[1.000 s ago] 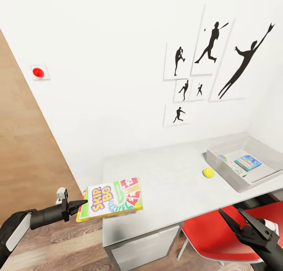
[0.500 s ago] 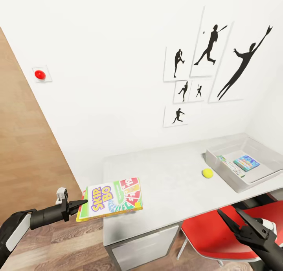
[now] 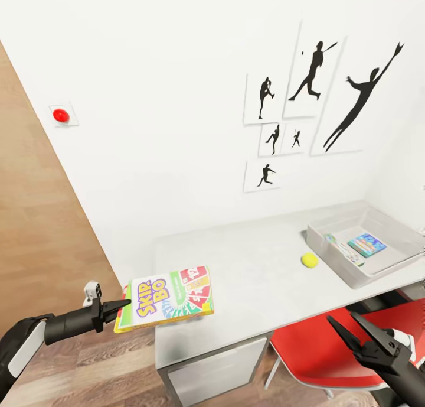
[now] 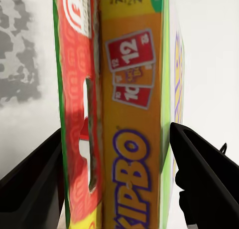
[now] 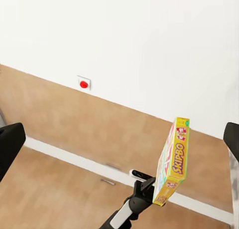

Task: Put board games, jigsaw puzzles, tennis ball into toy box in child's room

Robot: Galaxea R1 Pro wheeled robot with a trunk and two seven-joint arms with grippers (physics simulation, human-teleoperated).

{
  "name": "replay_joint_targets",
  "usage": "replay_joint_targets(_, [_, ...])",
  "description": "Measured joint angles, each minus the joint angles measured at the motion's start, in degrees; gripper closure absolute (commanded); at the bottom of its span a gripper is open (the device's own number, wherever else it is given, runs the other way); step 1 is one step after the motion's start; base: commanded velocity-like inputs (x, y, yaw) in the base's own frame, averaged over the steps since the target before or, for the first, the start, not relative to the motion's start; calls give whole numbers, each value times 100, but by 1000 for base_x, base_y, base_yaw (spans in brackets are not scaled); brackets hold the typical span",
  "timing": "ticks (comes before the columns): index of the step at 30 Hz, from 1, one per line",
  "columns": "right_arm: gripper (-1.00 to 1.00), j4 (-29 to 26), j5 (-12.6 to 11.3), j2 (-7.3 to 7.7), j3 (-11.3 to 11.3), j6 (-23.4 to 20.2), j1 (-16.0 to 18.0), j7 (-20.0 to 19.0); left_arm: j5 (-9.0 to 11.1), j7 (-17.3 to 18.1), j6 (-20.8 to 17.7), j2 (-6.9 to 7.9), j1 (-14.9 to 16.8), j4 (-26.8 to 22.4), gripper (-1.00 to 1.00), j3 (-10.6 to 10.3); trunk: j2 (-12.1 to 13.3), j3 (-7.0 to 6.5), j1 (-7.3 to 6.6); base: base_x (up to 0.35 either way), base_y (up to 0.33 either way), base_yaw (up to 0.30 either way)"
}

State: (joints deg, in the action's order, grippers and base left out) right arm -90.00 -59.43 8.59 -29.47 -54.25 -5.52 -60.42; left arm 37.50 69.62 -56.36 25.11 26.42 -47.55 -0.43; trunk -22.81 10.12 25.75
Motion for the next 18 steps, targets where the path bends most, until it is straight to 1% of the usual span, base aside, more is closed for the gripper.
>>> replay_joint_targets(5, [-100, -6, 1, 11, -4, 0, -2, -9, 2, 0, -1, 1, 0, -22, 100, 7, 0, -36, 0, 0, 0, -178])
replay_joint_targets(9, [-100, -12, -3, 24, -5, -1, 2, -16, 11, 24, -10, 3, -11, -305, 100, -5, 0, -66, 0, 0, 0, -196])
replay_joint_targets(12, [-100, -11, -5, 42, -14, -1, 0, -48, 2, 38, -7, 32, -16, -414, 100, -18, 0, -89, 0, 0, 0, -200])
replay_joint_targets(14, [-100, -9, -6, 51, -94, -1, -1, -119, 2, 47, -7, 50, -17, -456, 100, -23, 0, -105, 0, 0, 0, -202])
replay_joint_targets(18, [-100, -4, -6, 64, -386, -6, -2, -239, 13, 107, -17, 73, -18, -572, 100, -19, 0, -135, 0, 0, 0, -204])
